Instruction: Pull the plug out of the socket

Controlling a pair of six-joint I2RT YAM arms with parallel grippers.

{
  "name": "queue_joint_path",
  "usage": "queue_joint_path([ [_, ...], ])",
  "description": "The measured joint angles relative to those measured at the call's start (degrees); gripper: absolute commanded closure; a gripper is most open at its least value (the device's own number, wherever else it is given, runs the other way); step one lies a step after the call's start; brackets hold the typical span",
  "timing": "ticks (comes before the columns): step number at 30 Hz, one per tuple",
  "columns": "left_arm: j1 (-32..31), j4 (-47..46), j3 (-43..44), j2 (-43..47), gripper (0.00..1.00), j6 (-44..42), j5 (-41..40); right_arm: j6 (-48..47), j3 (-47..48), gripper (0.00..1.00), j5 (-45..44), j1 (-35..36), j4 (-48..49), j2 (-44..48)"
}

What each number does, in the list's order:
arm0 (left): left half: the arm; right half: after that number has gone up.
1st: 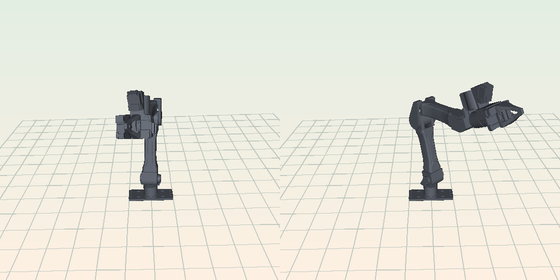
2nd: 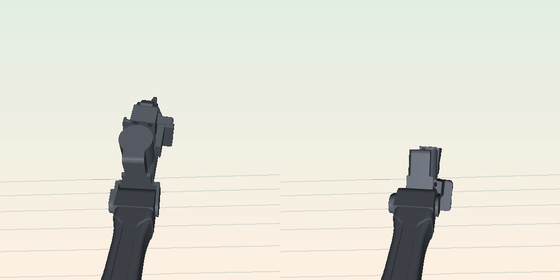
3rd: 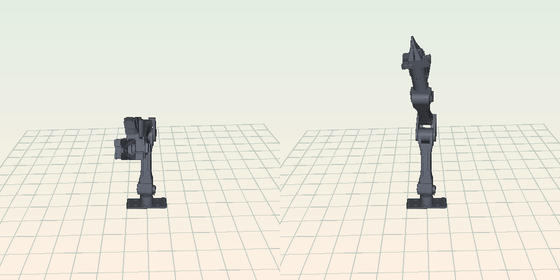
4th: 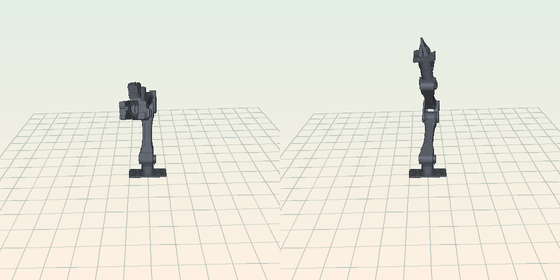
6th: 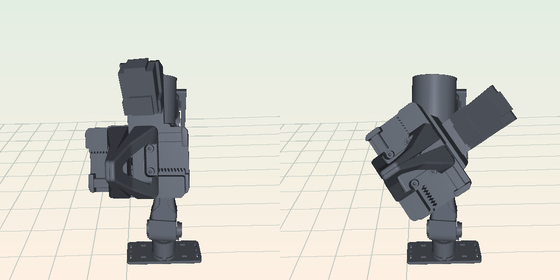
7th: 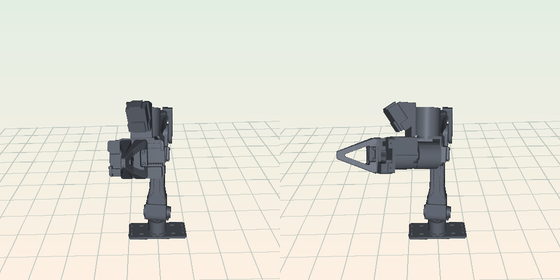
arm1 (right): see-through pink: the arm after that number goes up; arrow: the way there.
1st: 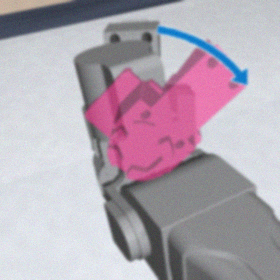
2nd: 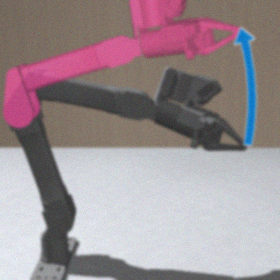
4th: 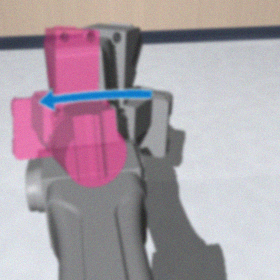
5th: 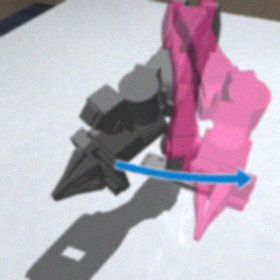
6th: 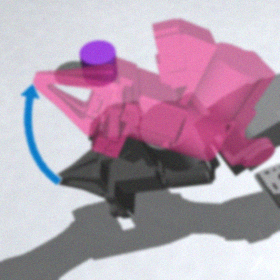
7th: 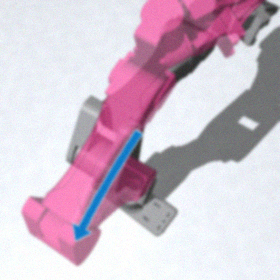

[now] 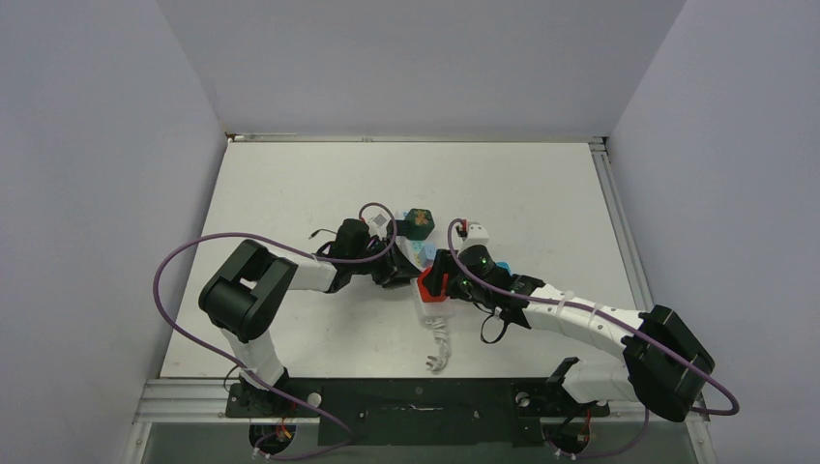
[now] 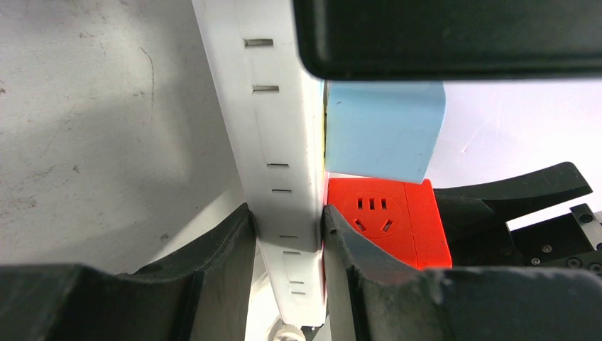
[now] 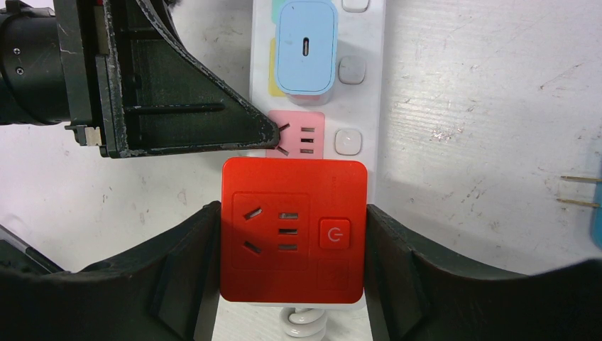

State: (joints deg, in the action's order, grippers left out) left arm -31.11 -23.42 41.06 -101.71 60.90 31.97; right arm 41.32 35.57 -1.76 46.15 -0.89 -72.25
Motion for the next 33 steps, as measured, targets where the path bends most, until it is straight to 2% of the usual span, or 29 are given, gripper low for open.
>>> queue_joint_path([
  [8, 0.02, 0.26, 0.02, 0.00, 1.00, -0.31, -0.02, -0.13, 0.26, 0.95, -2.86, 2.23, -0.50, 0.00],
  [26, 0.04, 2.86, 0.46, 0.00, 1.00, -1.81, 0.33, -0.52, 7.48, 0.95, -15.45, 10.29, -9.68, -4.52],
  [33, 0.04, 3.58, 0.46, 0.00, 1.00, -2.19, 0.28, -0.74, 9.22, 0.95, -17.88, 11.87, -11.45, -6.19],
])
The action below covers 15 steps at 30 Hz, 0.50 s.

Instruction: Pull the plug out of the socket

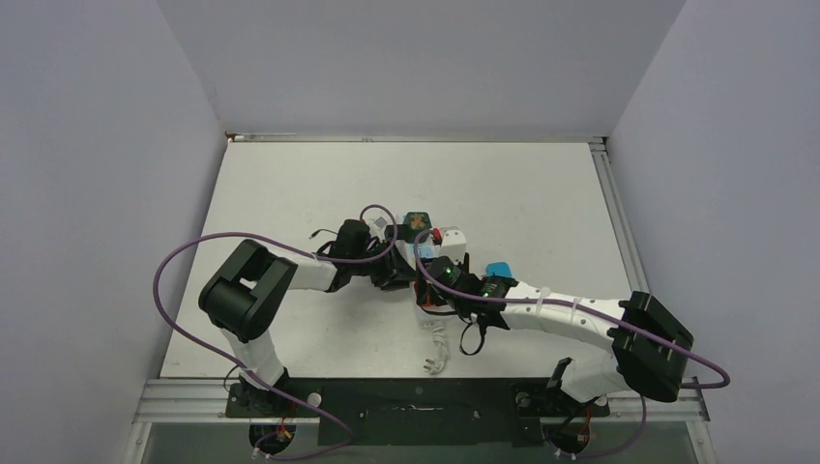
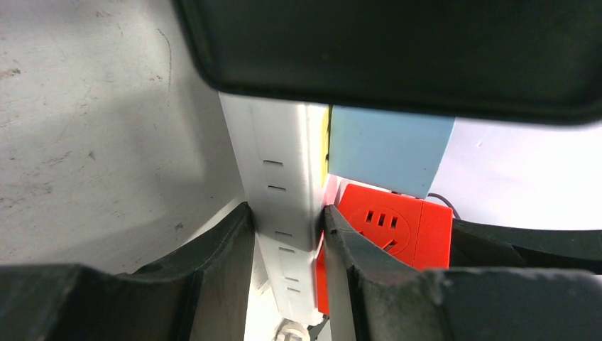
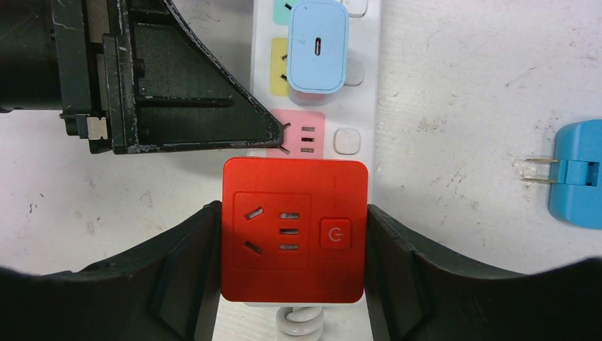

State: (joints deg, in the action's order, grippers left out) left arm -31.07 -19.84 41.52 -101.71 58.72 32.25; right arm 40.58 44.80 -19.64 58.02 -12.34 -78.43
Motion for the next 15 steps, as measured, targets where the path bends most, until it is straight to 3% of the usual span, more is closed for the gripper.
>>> queue_joint_path([
  [8, 0.00, 0.35, 0.11, 0.00, 1.00, -0.44, 0.00, -0.26, 0.00, 0.95, 0.42, -0.24, -0.02, -0.02],
  [15, 0.07, 0.31, 0.66, 0.00, 1.00, -0.70, -0.74, -0.39, -2.08, 0.95, 7.21, -5.27, 3.21, 1.40],
])
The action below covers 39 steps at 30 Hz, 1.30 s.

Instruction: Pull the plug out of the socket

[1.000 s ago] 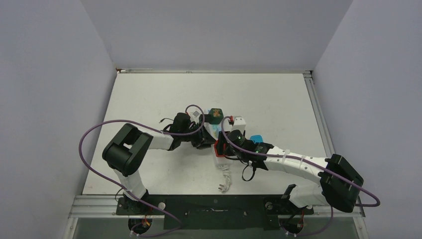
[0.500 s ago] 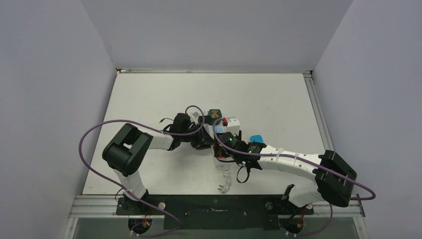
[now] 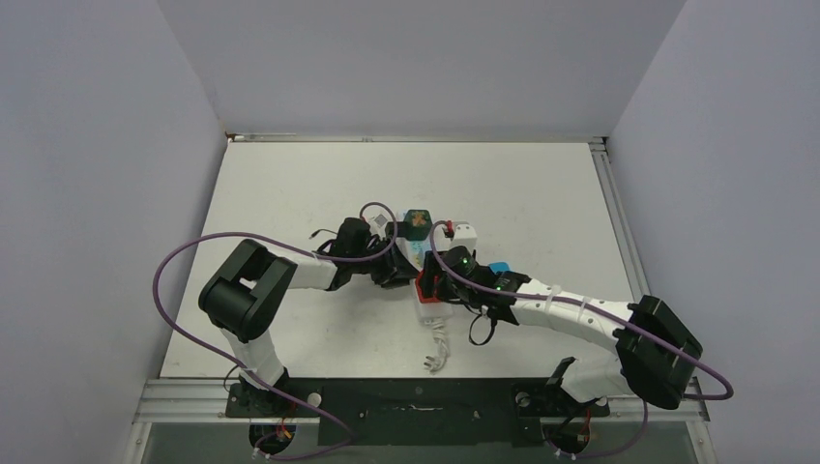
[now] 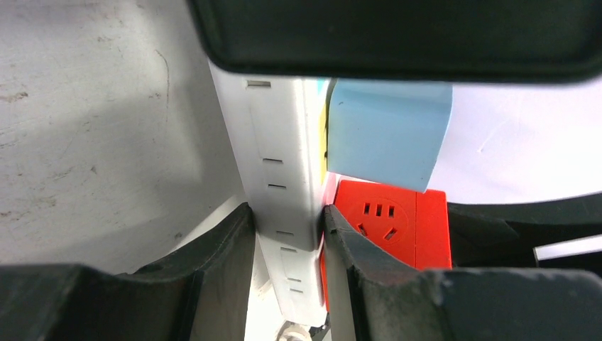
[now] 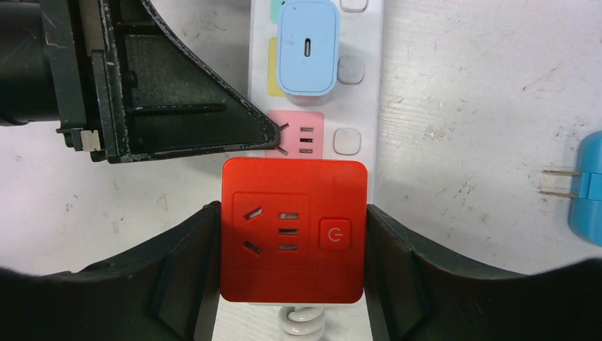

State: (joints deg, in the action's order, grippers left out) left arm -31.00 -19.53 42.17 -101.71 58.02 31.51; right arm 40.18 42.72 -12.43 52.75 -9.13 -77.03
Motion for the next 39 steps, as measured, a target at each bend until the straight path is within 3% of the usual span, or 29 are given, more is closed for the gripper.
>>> queue_joint_path([
  [4, -0.02, -0.02, 0.33, 0.00, 1.00, 0.02, -0.20, 0.92, -2.91, 0.95, 5.03, -3.39, 3.26, 2.01],
  [12, -0.02, 0.00, 0.37, 0.00, 1.00, 0.00, -0.17, 1.01, -3.32, 0.95, 5.51, -3.63, 3.82, 2.32],
  [29, -0.46, 1.77, 0.44, 0.00, 1.00, -0.44, 0.85, 1.07, 1.31, 0.95, -10.08, 6.91, -3.50, -0.39],
  [39, -0.46, 2.73, 0.55, 0.00, 1.00, -0.85, 1.16, 1.07, 2.16, 0.95, -12.28, 8.44, -4.68, -1.27],
])
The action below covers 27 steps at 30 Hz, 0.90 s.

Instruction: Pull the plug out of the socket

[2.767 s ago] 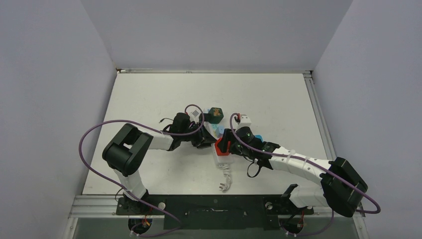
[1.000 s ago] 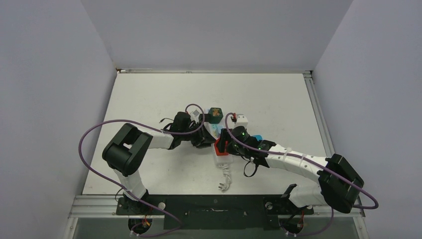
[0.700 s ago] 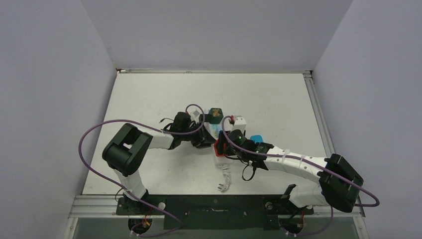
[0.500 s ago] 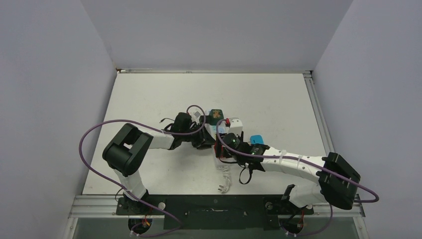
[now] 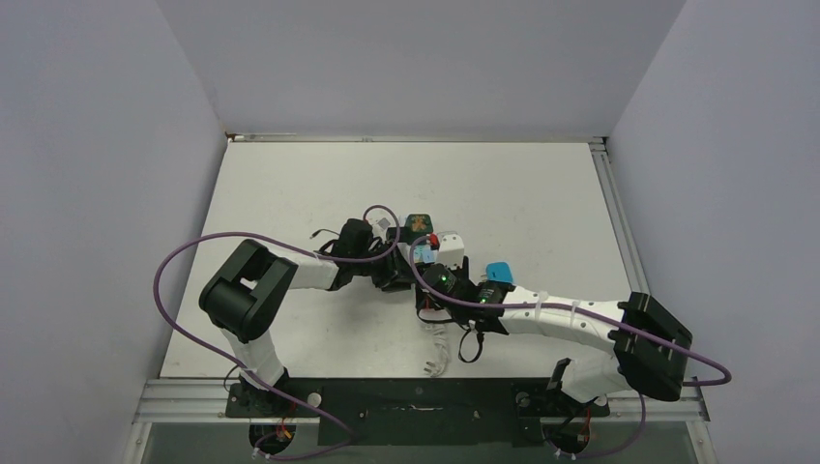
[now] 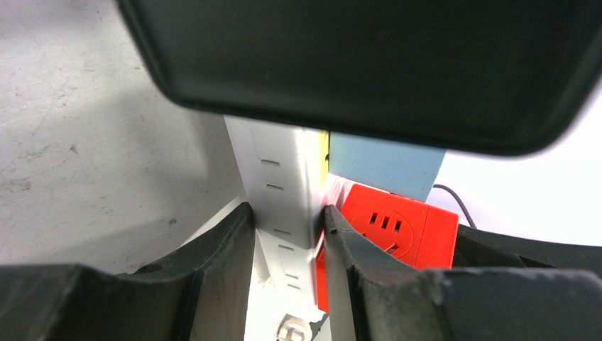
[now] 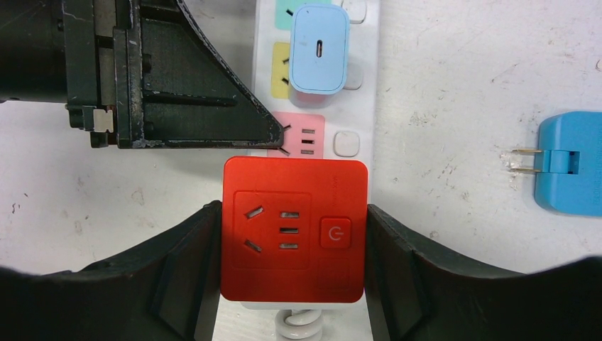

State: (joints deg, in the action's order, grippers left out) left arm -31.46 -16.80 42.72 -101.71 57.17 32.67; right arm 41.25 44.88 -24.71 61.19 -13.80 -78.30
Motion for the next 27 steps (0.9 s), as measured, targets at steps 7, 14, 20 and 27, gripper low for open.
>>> queue_joint_path([
  [7, 0.02, 0.13, 0.17, 0.00, 1.00, -0.46, -0.44, -0.04, -0.79, 0.95, 3.78, -2.84, 1.18, 0.68],
  [14, -0.15, -0.13, 1.22, -0.02, 1.00, -0.50, -1.36, 0.66, -6.45, 0.95, 16.24, -11.78, 7.26, 5.46],
  [20, -0.15, -0.09, 1.27, -0.02, 1.00, -0.59, -1.33, 0.44, -6.45, 0.95, 17.07, -12.13, 7.32, 5.46],
  [27, -0.15, 0.04, 1.27, -0.04, 1.00, -0.68, -1.33, 0.20, -6.14, 0.95, 14.71, -10.62, 6.93, 5.46],
])
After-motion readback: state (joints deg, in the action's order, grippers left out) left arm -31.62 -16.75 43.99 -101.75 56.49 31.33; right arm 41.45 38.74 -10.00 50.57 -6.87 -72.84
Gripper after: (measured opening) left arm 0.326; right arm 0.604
